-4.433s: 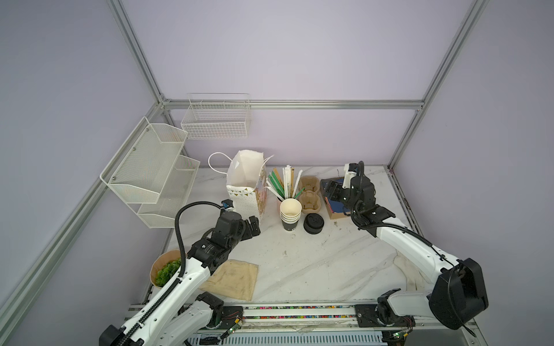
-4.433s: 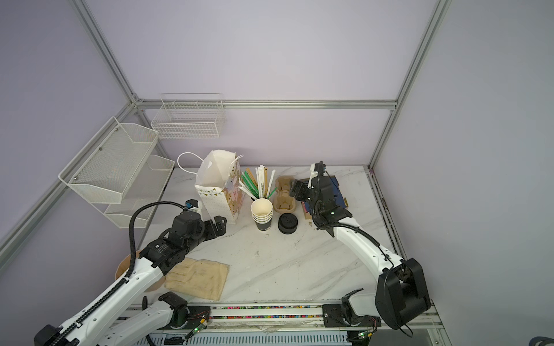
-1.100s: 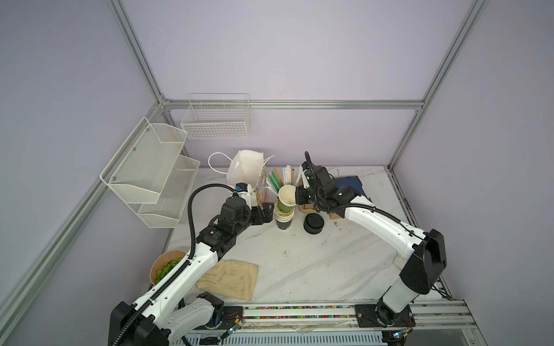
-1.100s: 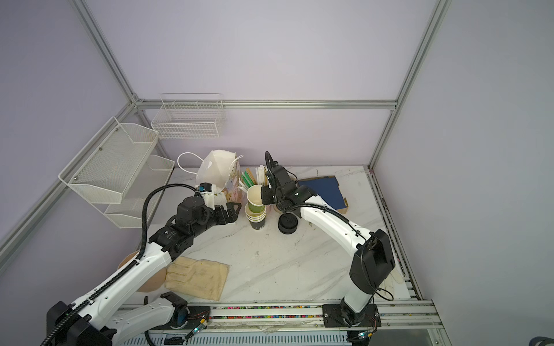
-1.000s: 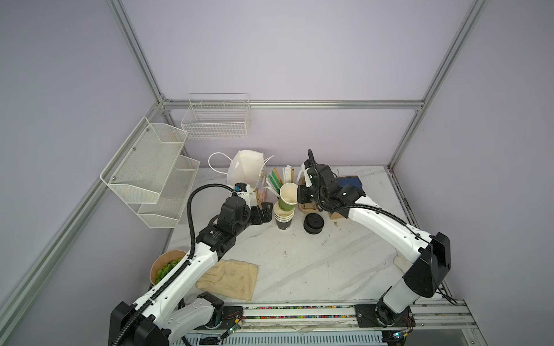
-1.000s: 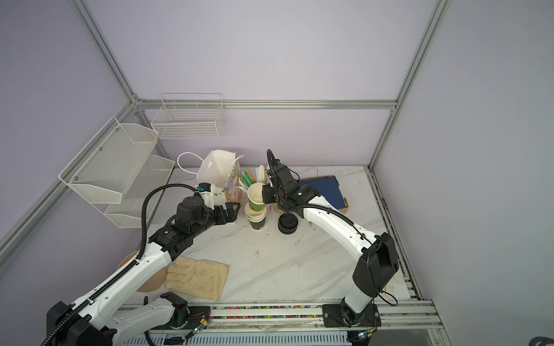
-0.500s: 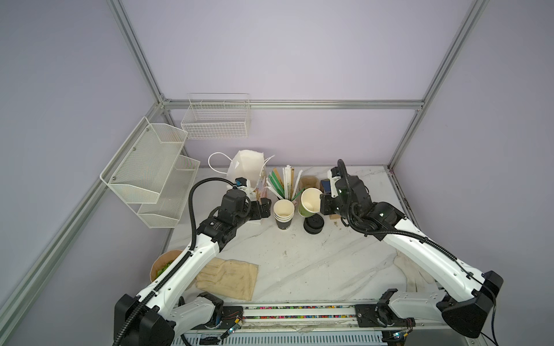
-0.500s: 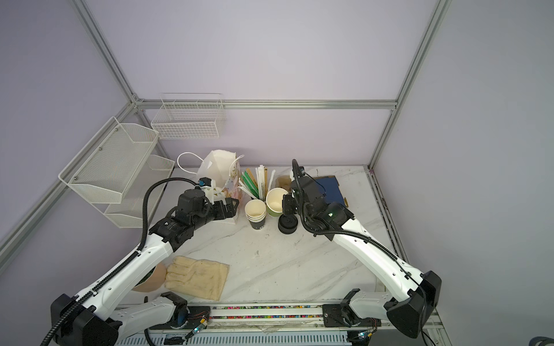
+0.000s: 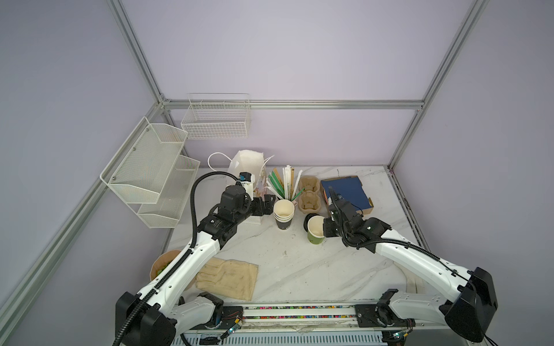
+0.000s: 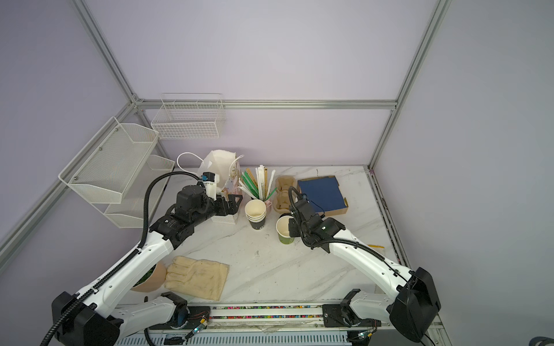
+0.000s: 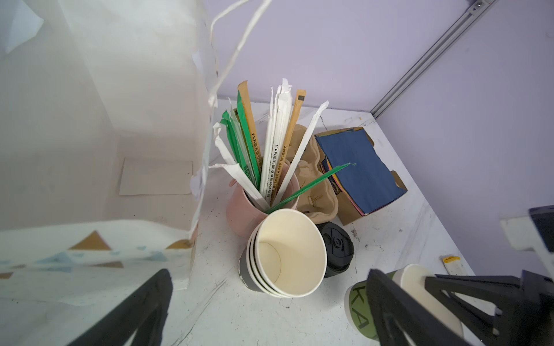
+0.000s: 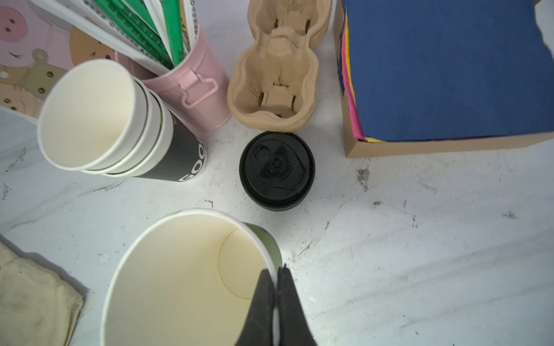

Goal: Pack a coffee takeout order
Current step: Place the coffee cup at the center of the table.

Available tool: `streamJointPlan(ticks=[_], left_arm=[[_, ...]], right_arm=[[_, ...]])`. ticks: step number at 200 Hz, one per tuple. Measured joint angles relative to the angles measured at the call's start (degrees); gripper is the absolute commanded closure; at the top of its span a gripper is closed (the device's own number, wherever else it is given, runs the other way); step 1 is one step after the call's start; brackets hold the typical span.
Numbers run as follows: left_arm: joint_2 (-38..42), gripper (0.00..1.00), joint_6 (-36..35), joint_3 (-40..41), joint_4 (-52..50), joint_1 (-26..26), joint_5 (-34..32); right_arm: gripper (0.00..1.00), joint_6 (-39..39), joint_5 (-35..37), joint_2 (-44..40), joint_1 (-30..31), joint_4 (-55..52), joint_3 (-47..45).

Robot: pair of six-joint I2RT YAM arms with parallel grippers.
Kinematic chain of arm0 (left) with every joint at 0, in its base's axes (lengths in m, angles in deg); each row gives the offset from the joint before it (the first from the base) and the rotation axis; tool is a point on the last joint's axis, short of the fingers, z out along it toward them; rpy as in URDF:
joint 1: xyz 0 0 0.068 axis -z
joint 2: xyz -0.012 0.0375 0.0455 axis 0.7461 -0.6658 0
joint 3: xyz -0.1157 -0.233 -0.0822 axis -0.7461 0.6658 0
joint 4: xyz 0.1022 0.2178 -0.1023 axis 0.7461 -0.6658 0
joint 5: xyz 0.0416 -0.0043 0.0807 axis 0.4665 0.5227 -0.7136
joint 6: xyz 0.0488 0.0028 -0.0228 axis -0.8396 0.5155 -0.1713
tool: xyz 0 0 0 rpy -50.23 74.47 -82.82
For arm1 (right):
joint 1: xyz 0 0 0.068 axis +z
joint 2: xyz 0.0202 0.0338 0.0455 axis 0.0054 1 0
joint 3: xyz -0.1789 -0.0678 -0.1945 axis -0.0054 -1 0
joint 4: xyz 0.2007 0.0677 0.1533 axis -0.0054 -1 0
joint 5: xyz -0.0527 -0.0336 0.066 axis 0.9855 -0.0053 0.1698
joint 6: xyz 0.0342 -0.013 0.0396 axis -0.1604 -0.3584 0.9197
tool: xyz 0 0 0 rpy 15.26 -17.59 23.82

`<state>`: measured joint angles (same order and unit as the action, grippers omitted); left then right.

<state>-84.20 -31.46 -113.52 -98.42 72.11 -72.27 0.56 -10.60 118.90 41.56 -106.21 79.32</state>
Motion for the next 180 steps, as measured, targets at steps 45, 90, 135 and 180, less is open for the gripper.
streamJointPlan(ticks=[45,90,135,180], left_arm=[[1.3,0.00,-0.9,0.3,3.2,-0.1,1.5],[2.4,0.00,-1.2,0.5,3.5,-0.2,2.1],[3.9,0.00,-1.2,1.4,4.2,-0.2,2.2],[4.1,0.00,-1.2,1.4,4.7,-0.2,2.4]], right_arm=[[1.00,1.8,-1.3,2.1,0.0,3.3,-4.0],[1.00,2.8,-1.3,2.9,0.0,5.5,-6.0],[0.99,2.9,-1.3,3.5,0.0,6.6,-6.4],[0.84,3.0,-1.2,3.5,0.0,6.7,-6.1]])
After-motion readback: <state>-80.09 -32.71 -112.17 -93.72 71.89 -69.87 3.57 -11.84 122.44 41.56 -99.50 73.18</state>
